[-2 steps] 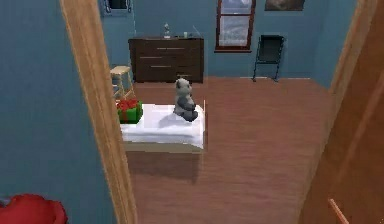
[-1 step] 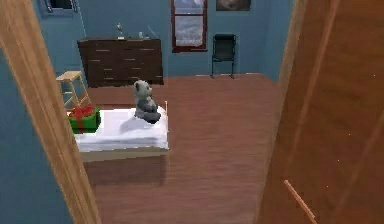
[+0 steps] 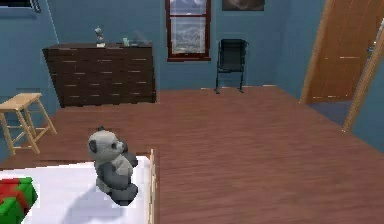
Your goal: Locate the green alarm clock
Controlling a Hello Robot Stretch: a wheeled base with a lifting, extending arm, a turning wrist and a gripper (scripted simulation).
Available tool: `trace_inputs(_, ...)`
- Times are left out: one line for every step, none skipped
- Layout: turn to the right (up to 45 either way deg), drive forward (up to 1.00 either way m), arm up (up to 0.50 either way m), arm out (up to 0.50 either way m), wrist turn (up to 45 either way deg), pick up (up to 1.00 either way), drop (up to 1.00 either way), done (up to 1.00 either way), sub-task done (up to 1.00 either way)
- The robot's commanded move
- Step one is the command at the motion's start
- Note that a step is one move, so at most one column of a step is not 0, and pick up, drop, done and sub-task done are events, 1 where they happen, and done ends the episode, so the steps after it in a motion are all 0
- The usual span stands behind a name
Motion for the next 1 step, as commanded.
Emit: trace_inputs(15.0,0.0,0.0,0.0,0.0,0.0,0.0,0.0,0.0)
